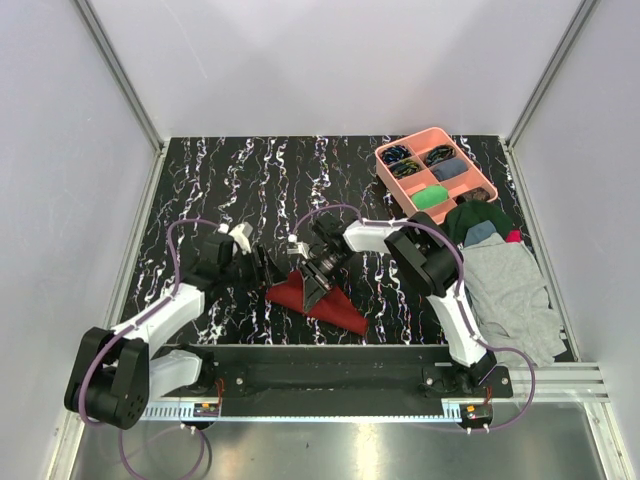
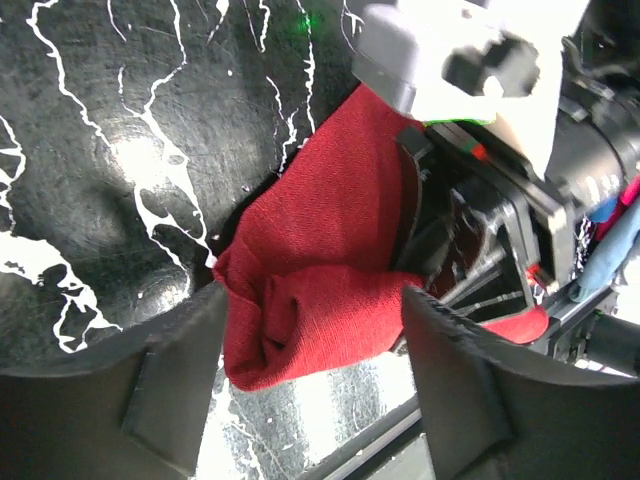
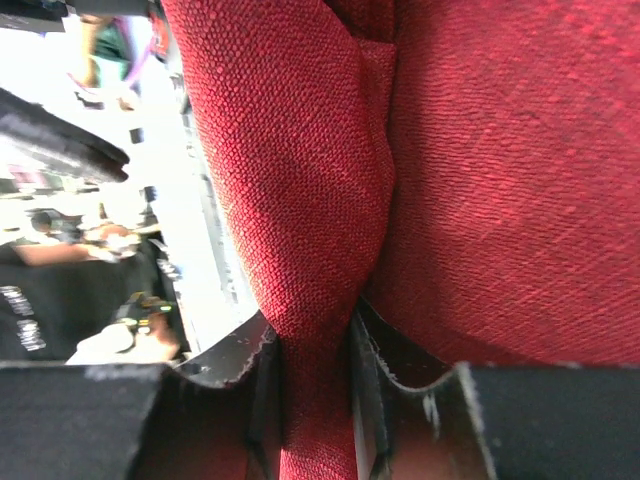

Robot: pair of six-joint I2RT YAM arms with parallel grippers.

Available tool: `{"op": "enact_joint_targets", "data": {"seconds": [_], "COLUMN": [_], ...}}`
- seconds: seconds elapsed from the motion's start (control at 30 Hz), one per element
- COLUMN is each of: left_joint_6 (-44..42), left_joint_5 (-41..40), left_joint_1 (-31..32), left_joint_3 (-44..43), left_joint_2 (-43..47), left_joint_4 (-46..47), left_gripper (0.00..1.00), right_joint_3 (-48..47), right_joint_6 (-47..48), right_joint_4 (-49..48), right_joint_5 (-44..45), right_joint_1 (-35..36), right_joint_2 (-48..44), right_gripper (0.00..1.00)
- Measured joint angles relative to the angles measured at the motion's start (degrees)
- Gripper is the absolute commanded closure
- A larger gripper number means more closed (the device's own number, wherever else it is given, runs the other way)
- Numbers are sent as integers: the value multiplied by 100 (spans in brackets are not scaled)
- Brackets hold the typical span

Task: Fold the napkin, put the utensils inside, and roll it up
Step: Roll the napkin with the utensil

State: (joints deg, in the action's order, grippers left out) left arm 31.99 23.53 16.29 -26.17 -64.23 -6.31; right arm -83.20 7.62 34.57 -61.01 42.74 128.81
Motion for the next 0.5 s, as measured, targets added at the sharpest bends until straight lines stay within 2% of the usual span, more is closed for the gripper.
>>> {"op": "enact_joint_targets", "data": {"seconds": [0.17, 0.37, 0.5], "left_joint_6": [63, 127, 153], "left_joint_5": [90, 177, 199], "left_joint_1": [0, 0, 0], "left_joint_3": [94, 192, 203], "left_joint_2": [-7, -160, -385], "left_joint_4": [203, 448, 492], "left_gripper": [42, 59, 79], "right_joint_3": [-170, -267, -273], "right_joint_6": [-85, -144, -164], "right_joint_4": [55, 120, 127], "right_joint_5": [-396, -667, -726], "right_joint_1": [-114, -179, -203], "right_joint_2": [295, 472, 501], "right_gripper": [70, 68, 61]}}
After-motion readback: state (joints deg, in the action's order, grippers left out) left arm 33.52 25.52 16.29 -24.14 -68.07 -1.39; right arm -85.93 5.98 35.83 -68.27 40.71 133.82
